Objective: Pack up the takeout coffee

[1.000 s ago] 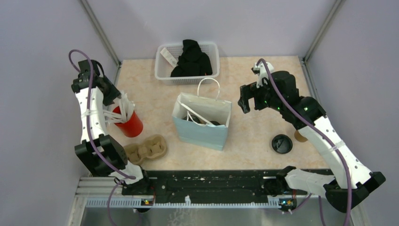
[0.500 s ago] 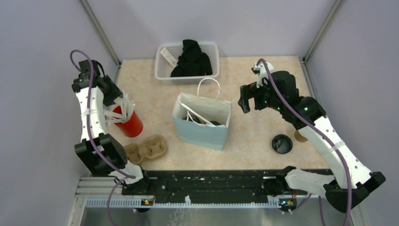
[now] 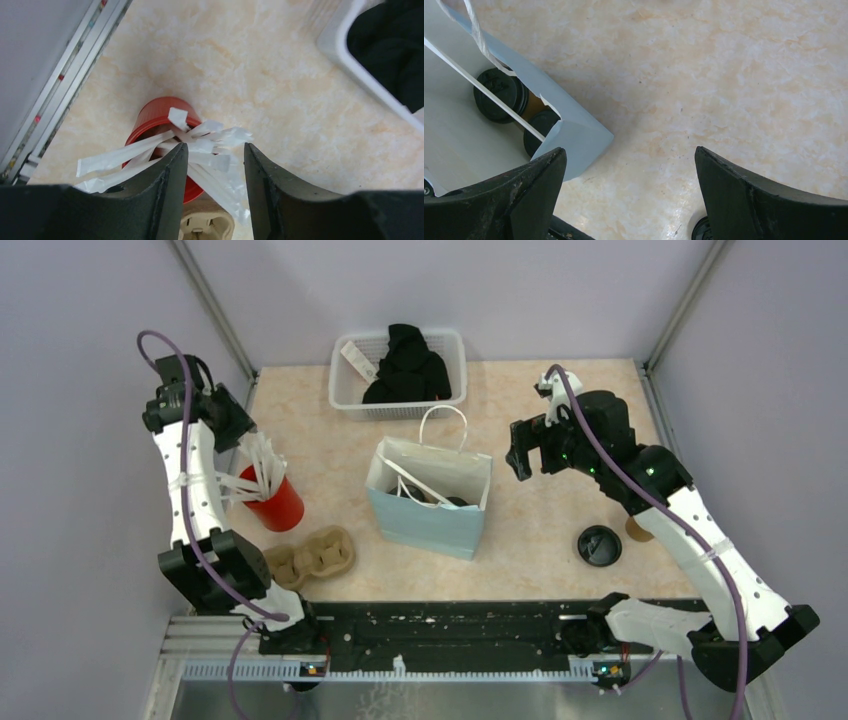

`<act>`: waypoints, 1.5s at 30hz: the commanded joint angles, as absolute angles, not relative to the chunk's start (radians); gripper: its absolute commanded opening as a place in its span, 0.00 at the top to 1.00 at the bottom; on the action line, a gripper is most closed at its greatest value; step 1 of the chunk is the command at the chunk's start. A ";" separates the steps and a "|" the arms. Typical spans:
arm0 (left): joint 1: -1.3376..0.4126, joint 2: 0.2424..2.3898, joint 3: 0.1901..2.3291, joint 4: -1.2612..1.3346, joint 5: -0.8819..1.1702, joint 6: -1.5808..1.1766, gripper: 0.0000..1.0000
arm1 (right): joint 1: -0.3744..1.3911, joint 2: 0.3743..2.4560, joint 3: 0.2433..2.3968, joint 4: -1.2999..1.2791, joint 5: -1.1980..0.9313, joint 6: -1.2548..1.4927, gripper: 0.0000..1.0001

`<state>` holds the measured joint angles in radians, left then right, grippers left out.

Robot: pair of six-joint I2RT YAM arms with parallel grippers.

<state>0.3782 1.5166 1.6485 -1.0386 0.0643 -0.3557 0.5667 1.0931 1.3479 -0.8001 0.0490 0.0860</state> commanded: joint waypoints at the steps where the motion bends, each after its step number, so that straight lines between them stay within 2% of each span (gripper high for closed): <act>1: 0.381 1.492 1.749 -0.977 0.126 -0.324 0.48 | 0.569 1.073 1.363 -0.778 0.051 0.075 0.01; 15: 0.331 1.512 1.650 -0.875 0.170 -0.319 0.60 | 0.569 1.074 1.368 -0.783 0.042 0.080 0.01; 25: 0.299 1.496 1.596 -0.872 0.071 -0.314 0.52 | 0.568 1.074 1.368 -0.783 0.046 0.077 0.01; 35: 0.266 1.513 1.576 -0.871 0.029 -0.293 0.55 | 0.569 1.075 1.367 -0.784 0.048 0.077 0.01; 42: 0.247 1.519 1.608 -0.889 -0.017 -0.270 0.71 | 0.568 1.077 1.373 -0.785 0.051 0.076 0.01; 45: 0.246 1.526 1.621 -0.904 -0.038 -0.261 0.74 | 0.568 1.078 1.373 -0.782 0.051 0.077 0.01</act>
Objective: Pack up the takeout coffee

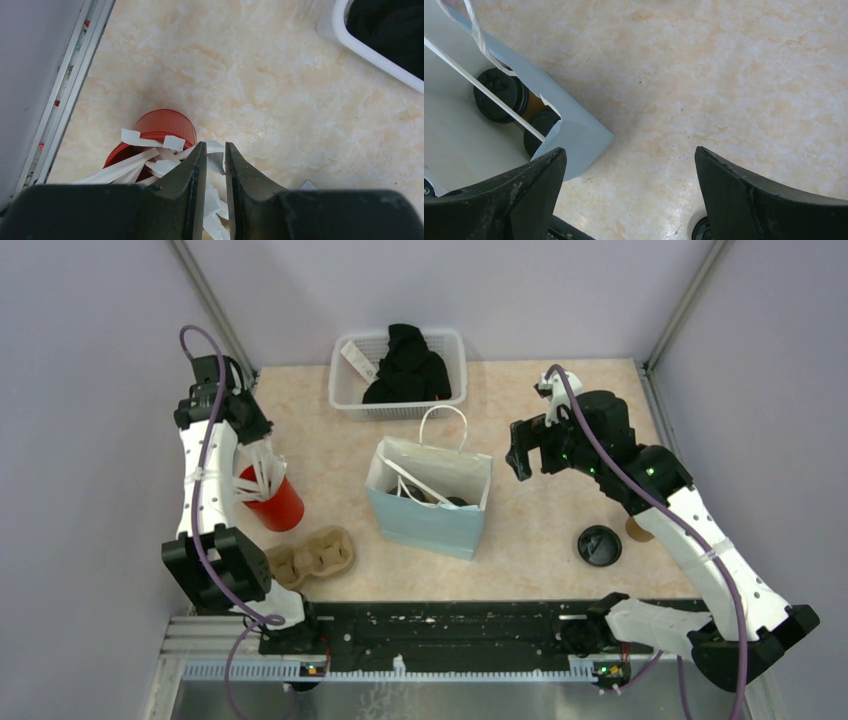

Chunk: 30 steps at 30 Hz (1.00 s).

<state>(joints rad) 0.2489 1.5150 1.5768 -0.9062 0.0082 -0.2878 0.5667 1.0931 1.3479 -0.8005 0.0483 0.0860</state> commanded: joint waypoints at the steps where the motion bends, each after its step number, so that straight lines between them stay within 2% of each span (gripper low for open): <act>1: 0.245 1.527 1.620 -0.905 -0.039 -0.261 0.74 | 0.569 1.078 1.373 -0.781 0.049 0.077 0.01; 5: 0.240 1.531 1.613 -0.909 -0.035 -0.261 0.77 | 0.569 1.077 1.373 -0.782 0.047 0.076 0.01; 12: 0.240 1.527 1.699 -0.999 -0.051 -0.257 0.99 | 0.569 1.078 1.385 -0.787 0.051 0.075 0.01; 24: 0.240 1.404 2.074 -1.242 -0.134 -0.278 1.00 | 0.571 1.096 1.428 -0.804 0.056 0.085 0.01; 27: 0.239 1.356 2.172 -1.229 -0.062 -0.298 1.00 | 0.572 1.101 1.436 -0.813 0.062 0.087 0.01; 30: 0.239 1.269 2.154 -1.078 0.146 -0.352 1.00 | 0.572 1.105 1.448 -0.820 0.070 0.087 0.01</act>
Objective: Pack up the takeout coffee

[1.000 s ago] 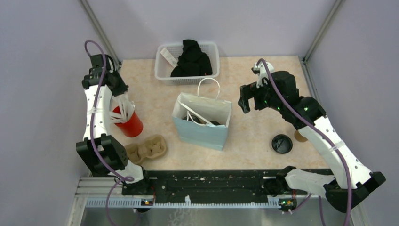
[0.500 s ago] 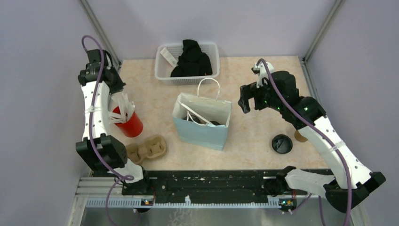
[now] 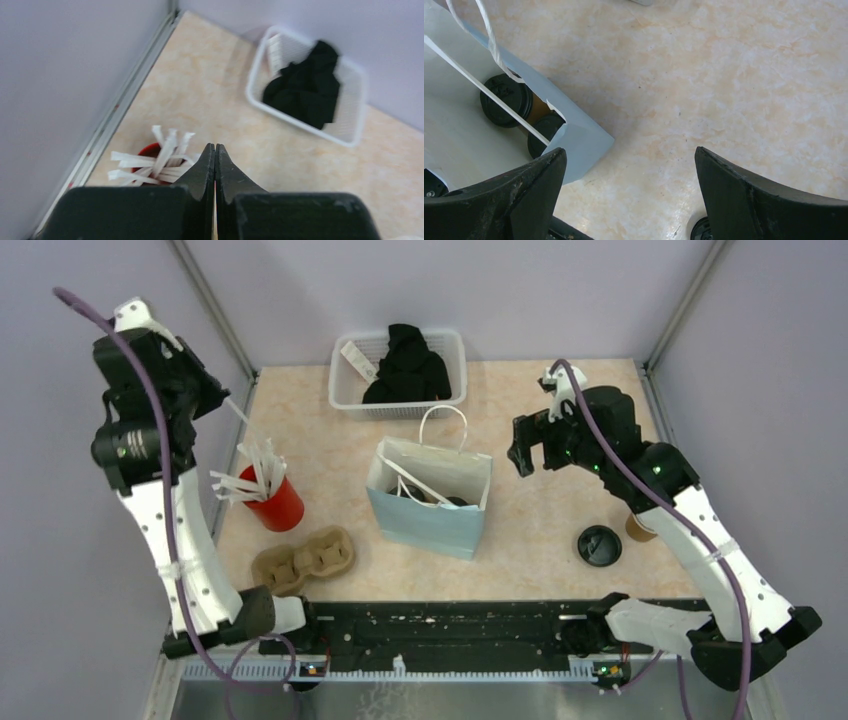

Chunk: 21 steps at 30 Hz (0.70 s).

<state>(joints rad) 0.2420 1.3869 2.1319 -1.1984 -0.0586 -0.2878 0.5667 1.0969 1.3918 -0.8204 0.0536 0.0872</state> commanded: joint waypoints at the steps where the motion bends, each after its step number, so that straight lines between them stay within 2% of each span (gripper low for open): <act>1: 0.240 1.243 2.129 -1.000 0.208 -0.382 1.00 | 0.571 1.107 1.459 -0.825 0.071 0.087 0.01; 7: 0.239 1.208 2.035 -0.782 0.590 -0.559 1.00 | 0.572 1.113 1.509 -0.852 0.081 0.100 0.01; 12: 0.240 1.165 1.851 -0.481 0.886 -0.770 1.00 | 0.572 1.107 1.537 -0.865 0.103 0.103 0.01; 21: 0.226 1.099 1.608 -0.351 1.056 -0.816 1.00 | 0.572 1.105 1.588 -0.885 0.102 0.158 0.01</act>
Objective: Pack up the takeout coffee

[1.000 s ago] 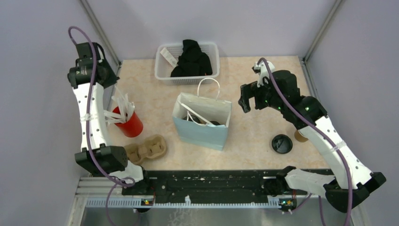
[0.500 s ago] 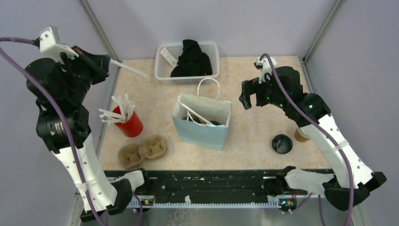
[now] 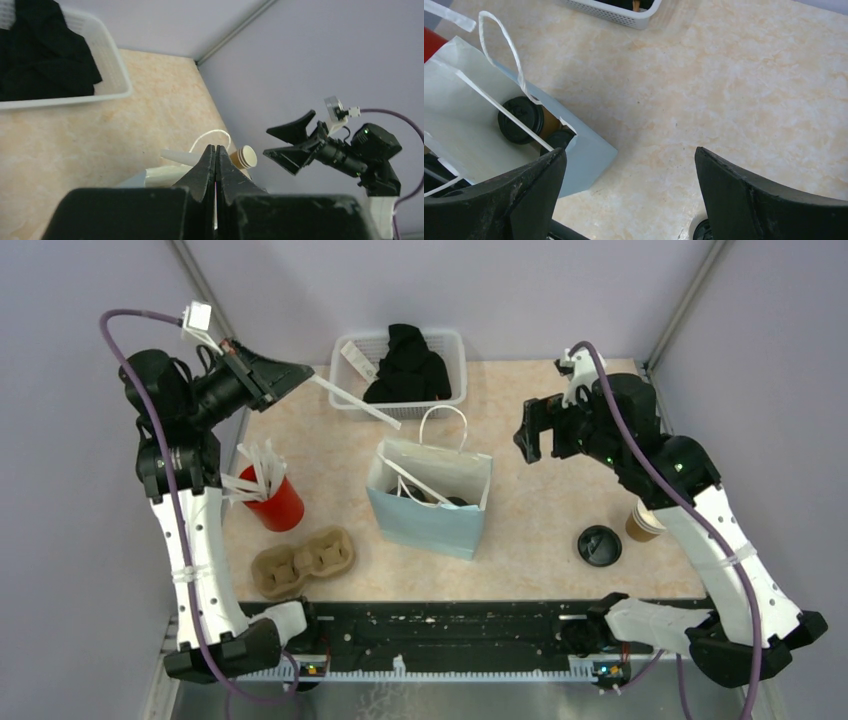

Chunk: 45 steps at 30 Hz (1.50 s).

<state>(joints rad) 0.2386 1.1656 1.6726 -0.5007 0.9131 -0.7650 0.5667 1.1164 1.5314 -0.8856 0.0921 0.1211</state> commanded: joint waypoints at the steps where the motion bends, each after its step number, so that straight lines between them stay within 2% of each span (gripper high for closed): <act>1: 0.222 1.086 1.579 -0.348 1.058 -0.816 1.00 | 0.572 1.105 1.590 -0.888 0.099 0.161 0.01; 5: 0.211 1.037 1.457 -0.229 1.086 -0.895 1.00 | 0.571 1.101 1.595 -0.901 0.095 0.171 0.01; 7: 0.210 1.035 1.466 -0.247 1.088 -0.883 1.00 | 0.571 1.101 1.598 -0.905 0.093 0.174 0.01; 11: 0.210 1.063 1.544 -0.315 1.107 -0.828 1.00 | 0.572 1.105 1.598 -0.901 0.082 0.178 0.01; 18: 0.211 1.178 1.814 -0.536 1.174 -0.659 1.00 | 0.572 1.109 1.596 -0.898 0.071 0.175 0.01; 27: 0.183 1.129 1.636 -0.321 1.289 -0.844 1.00 | 0.571 1.108 1.586 -0.894 0.057 0.173 0.01; 34: -0.075 1.109 1.498 -0.310 1.077 -0.819 1.00 | 0.572 1.105 1.582 -0.892 0.054 0.184 0.01; 45: -0.285 1.110 1.307 -0.218 0.904 -0.802 1.00 | 0.572 1.090 1.591 -0.910 0.080 0.181 0.01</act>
<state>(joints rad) -0.2195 1.1168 1.3464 -0.2955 0.9871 -0.8169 0.5667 1.1145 1.5543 -0.9142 0.0628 0.1696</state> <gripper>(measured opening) 0.005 0.985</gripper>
